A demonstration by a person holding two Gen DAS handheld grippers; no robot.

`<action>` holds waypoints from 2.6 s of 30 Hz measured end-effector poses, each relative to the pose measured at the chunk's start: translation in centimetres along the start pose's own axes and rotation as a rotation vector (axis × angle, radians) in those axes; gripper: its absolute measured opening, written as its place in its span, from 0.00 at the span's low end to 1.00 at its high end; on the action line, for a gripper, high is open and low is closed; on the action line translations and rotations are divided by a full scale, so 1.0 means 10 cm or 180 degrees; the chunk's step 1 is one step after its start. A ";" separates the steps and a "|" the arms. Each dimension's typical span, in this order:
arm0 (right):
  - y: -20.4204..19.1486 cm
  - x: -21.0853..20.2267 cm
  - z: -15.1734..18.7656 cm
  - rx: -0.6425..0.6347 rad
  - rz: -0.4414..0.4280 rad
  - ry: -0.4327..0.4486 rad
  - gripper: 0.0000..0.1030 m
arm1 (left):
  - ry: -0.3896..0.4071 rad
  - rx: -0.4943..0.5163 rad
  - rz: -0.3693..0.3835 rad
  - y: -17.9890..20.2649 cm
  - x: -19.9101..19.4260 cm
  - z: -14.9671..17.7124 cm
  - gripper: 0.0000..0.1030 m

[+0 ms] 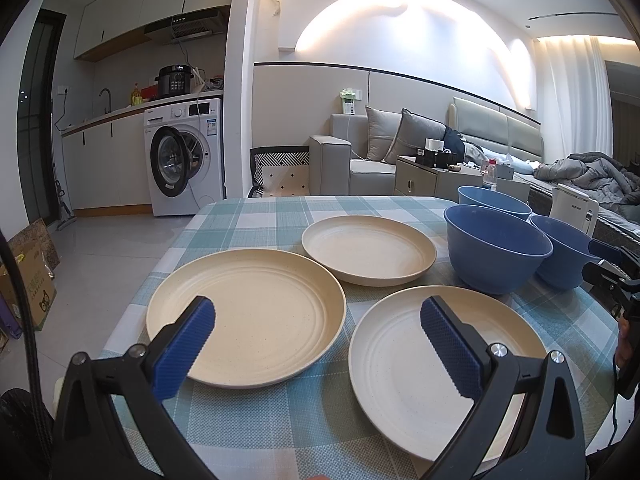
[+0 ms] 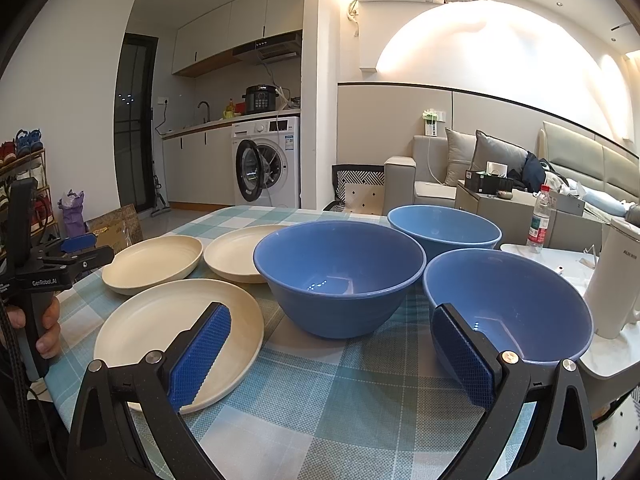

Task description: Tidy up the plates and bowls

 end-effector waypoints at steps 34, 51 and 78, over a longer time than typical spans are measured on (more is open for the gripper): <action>0.01 0.00 0.08 -0.0018 0.0163 -0.0084 1.00 | 0.0051 -0.0131 0.0040 -0.07 -0.07 -0.03 1.00; -0.24 -0.11 -0.15 0.0044 -0.0071 -0.0150 1.00 | 0.0018 -0.0047 0.0022 -0.05 -0.19 -0.22 1.00; -0.92 -0.12 -0.62 -0.0151 -0.0438 -0.0140 1.00 | -0.0166 -0.0080 -0.0170 -0.34 -0.26 -0.44 1.00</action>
Point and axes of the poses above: each gripper's, at about its wrist camera, not at the fingertips, and x roughly the way its jaws point, y to its right, z to its underside, the point moved 8 cm from there along x, roughly the way its jaws point, and after that the axes turned 5 degrees about x, right-handed, at the moved point
